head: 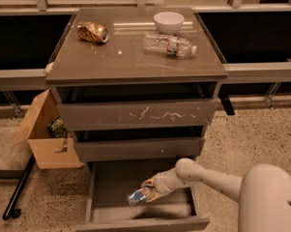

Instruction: Pick redbull can from bottom drawer and place on counter

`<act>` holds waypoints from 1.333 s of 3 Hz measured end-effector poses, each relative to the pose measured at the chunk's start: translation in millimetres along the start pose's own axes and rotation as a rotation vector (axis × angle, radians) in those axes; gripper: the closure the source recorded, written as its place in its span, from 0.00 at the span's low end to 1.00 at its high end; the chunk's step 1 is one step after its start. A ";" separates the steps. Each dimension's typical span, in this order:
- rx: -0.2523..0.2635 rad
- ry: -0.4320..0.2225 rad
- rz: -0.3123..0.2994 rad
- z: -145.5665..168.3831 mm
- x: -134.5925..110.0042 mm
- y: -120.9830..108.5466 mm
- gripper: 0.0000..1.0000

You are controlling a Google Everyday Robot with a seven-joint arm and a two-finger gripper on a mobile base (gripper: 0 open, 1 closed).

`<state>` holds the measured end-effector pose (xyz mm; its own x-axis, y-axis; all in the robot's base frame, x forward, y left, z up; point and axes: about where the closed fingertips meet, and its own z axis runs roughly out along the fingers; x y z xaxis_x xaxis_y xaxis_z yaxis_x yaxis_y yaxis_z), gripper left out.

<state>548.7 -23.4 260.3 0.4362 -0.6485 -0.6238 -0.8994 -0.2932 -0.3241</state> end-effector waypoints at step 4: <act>-0.024 0.081 -0.074 -130.8 -122.0 -23.1 1.00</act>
Offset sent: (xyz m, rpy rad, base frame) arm -0.0652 0.0037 0.2177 -0.1410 -0.0900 0.1192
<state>512.7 -29.4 436.9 0.4986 -0.6790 -0.5388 -0.8657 -0.3585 -0.3493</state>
